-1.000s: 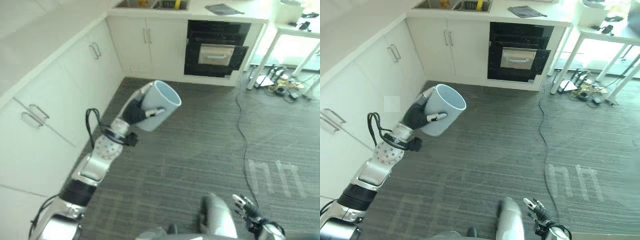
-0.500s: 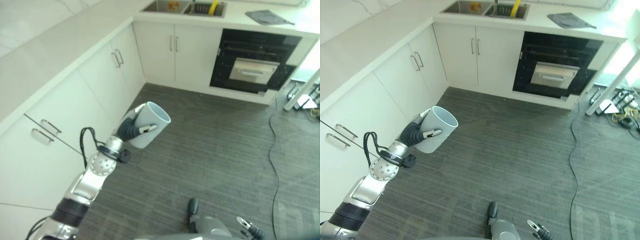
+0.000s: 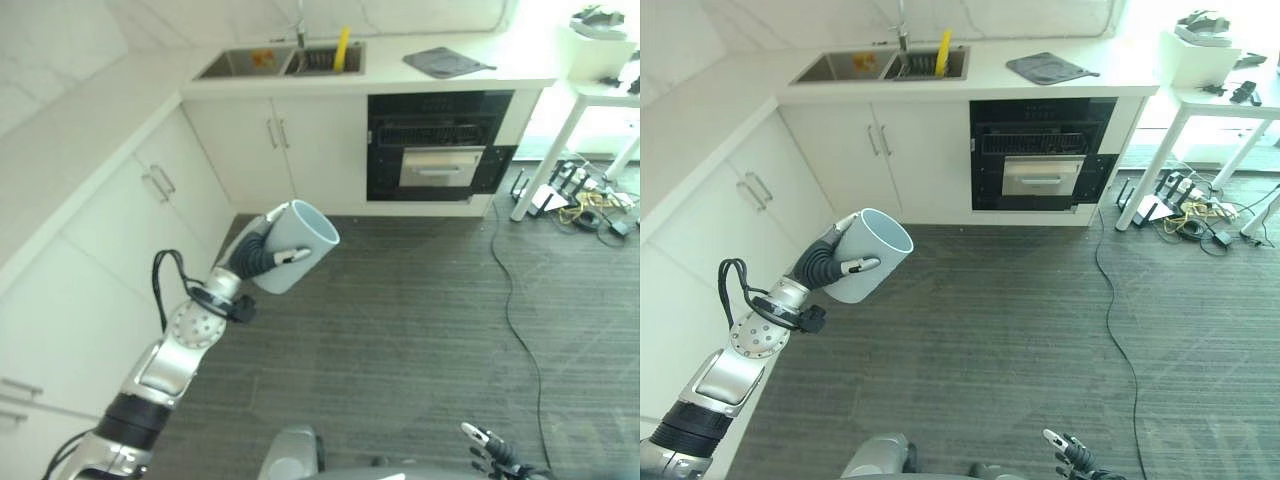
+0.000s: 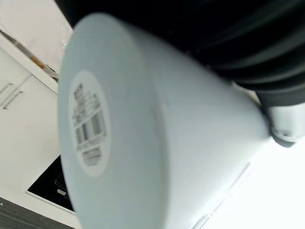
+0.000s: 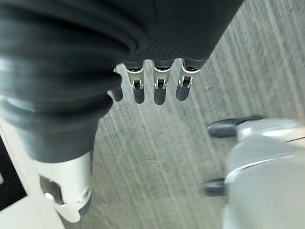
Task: Place the dishes in the dishwasher.
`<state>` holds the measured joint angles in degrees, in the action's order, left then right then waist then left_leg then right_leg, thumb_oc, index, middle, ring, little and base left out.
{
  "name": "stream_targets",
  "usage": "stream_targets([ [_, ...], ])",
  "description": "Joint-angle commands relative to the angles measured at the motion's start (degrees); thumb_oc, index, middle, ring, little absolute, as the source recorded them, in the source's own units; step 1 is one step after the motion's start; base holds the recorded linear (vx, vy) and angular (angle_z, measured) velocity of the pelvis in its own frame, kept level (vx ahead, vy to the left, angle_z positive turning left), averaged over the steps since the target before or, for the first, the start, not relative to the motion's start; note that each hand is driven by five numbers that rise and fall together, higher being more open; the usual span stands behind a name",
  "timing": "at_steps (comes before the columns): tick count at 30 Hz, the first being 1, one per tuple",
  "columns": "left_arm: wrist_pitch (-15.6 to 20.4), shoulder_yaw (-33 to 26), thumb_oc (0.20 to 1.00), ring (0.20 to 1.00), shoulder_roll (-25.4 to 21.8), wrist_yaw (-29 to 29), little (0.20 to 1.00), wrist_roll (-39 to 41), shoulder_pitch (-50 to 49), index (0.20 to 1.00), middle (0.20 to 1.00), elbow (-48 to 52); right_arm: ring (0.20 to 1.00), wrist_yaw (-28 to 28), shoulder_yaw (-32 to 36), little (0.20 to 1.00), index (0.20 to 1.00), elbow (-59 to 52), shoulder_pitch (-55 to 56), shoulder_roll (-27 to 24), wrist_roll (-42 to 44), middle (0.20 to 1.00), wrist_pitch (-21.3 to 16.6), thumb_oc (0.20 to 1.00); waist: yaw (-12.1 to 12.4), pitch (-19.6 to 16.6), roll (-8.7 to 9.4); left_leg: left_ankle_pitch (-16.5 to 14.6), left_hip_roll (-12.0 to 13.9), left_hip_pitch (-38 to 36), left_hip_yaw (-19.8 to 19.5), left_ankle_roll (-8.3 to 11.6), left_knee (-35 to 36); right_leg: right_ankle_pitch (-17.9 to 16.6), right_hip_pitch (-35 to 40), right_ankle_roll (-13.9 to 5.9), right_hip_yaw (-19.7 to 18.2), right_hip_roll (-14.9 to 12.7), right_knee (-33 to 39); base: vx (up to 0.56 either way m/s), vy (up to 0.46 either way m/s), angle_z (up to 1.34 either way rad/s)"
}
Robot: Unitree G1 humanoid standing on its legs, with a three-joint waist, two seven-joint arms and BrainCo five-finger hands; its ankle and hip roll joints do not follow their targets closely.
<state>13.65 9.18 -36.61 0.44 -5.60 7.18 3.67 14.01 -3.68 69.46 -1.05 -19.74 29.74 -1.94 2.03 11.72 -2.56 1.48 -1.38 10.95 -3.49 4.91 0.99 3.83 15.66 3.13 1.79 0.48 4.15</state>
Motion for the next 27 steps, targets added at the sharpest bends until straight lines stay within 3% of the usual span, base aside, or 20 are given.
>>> stream_targets([
  [1,3.2,-4.7,0.2,0.2,-1.0,1.0,0.2,0.9,1.0,0.2,0.2,4.9,1.0,-1.6,0.1,1.0,1.0,1.3,0.4,0.2,-1.2,1.0,0.1,1.0,2.6,1.3,0.39,5.2,0.0,2.7,2.0,-1.45,-10.5,1.0,-2.9,-5.68,-1.6,-0.2,-2.9,0.31,0.349,-1.3],
  [2,4.4,-6.0,0.2,0.2,0.7,0.3,0.2,-0.1,-0.2,0.2,0.2,4.6,1.0,-2.0,-0.3,1.0,1.0,1.3,-0.4,0.2,-2.1,1.0,0.8,1.0,2.8,0.5,0.35,2.6,0.2,1.4,3.8,-2.53,-9.3,1.8,-2.8,-6.36,-0.5,-1.6,-3.6,0.18,0.258,-1.12],
  [6,4.4,-5.5,0.2,0.2,2.0,-0.3,0.2,-0.8,0.1,0.2,0.2,4.8,1.0,-1.8,0.2,1.0,1.0,0.7,0.3,0.9,-2.7,1.0,0.8,1.0,2.5,-0.2,0.4,0.1,-0.3,-2.5,3.9,-3.73,-7.5,3.7,-1.8,-7.27,-0.1,-2.9,-5.4,0.18,0.208,-0.98],
  [10,3.8,-3.8,0.2,0.2,1.2,-2.9,0.2,0.3,2.5,0.2,0.2,4.4,1.0,-3.6,-0.6,1.0,1.0,-0.5,1.9,2.0,-10.4,1.0,-3.3,1.0,1.4,-1.3,0.42,-1.5,-1.1,-7.3,3.7,-5.76,-5.0,6.0,-3.1,-8.0,2.1,-4.3,-12.1,0.17,0.164,-0.3],
  [13,3.2,-1.3,0.2,0.2,0.5,-4.0,0.2,1.4,5.1,0.2,0.2,4.5,1.0,-7.0,-1.1,1.0,1.0,-3.3,2.5,2.4,-6.0,1.0,-3.8,1.0,0.7,-1.5,1.04,-3.1,-2.3,-8.9,4.3,-8.46,-5.1,3.0,-6.2,-9.61,3.9,-5.9,-21.8,0.08,0.087,0.17],
  [15,3.0,0.7,0.2,0.2,0.0,-3.1,0.2,1.2,6.9,0.2,0.2,3.6,1.0,-8.2,-0.8,1.0,1.0,-5.5,3.0,2.3,-6.6,1.0,-4.7,1.0,-0.9,-0.3,0.62,-5.3,-2.6,-10.7,3.7,-10.48,-6.4,-0.1,-12.0,-10.67,3.7,-5.7,-34.4,0.06,0.083,0.05],
  [17,3.3,1.7,0.2,0.2,-0.2,-1.9,0.2,0.8,7.4,0.2,0.2,2.3,1.0,-8.6,-1.1,1.0,1.0,-6.4,3.2,2.2,-6.6,1.0,-4.7,1.0,-1.3,0.3,0.5,-6.6,-2.6,-12.2,3.8,-11.24,-7.0,-0.7,-15.7,-10.52,4.1,-6.3,-39.1,0.07,0.004,-0.09],
  [20,2.9,2.1,0.2,0.2,0.0,-0.1,0.2,0.1,7.0,0.2,0.2,2.2,1.0,-9.4,-1.6,1.0,1.0,-6.5,2.6,1.7,-6.0,1.0,-3.1,1.0,-1.6,0.9,0.65,-8.0,-2.2,-14.7,4.5,-11.0,-6.7,-0.3,-18.0,-10.32,5.3,-7.6,-33.3,0.12,-0.125,-0.27],
  [21,2.3,2.1,0.2,0.2,-0.1,0.3,0.2,0.1,7.0,0.2,0.2,2.6,1.0,-9.6,-1.6,1.0,1.0,-6.2,2.4,1.5,-6.1,1.0,-2.3,1.0,-2.0,1.1,1.26,-8.6,-2.5,-15.6,4.3,-10.68,-6.6,-1.0,-18.7,-10.66,5.1,-7.7,-26.7,0.15,-0.191,-0.32],
  [22,2.1,2.2,0.2,0.2,-0.2,0.4,0.2,0.1,7.1,0.2,0.2,2.7,1.0,-9.6,-1.7,1.0,1.0,-6.0,2.3,1.5,-5.9,1.0,-2.2,1.0,-2.1,1.3,1.37,-8.9,-2.5,-16.0,4.1,-10.57,-6.5,-1.4,-18.6,-10.78,5.0,-7.7,-24.5,0.19,-0.237,-0.37],
  [25,0.1,2.5,0.2,0.2,-1.0,2.0,0.2,0.4,7.9,0.2,0.2,3.6,1.0,-9.3,-0.8,1.0,1.0,-3.1,1.6,0.7,-6.1,1.0,-0.8,1.0,-3.7,1.9,2.32,-11.2,-2.5,-18.8,2.2,-9.81,-5.6,-7.0,-20.6,-12.75,1.6,-9.0,-11.5,0.27,-0.274,-0.22],
  [27,0.0,2.1,0.2,0.2,-1.7,2.4,0.2,0.8,8.0,0.2,0.2,3.1,1.0,-9.3,0.5,1.0,1.0,-1.3,1.7,1.0,-7.2,1.0,0.2,1.0,-4.1,2.0,2.63,-12.8,-1.7,-21.0,2.2,-9.52,-4.6,-9.8,-22.3,-14.13,1.3,-9.6,-9.9,0.32,-0.289,0.05],
])
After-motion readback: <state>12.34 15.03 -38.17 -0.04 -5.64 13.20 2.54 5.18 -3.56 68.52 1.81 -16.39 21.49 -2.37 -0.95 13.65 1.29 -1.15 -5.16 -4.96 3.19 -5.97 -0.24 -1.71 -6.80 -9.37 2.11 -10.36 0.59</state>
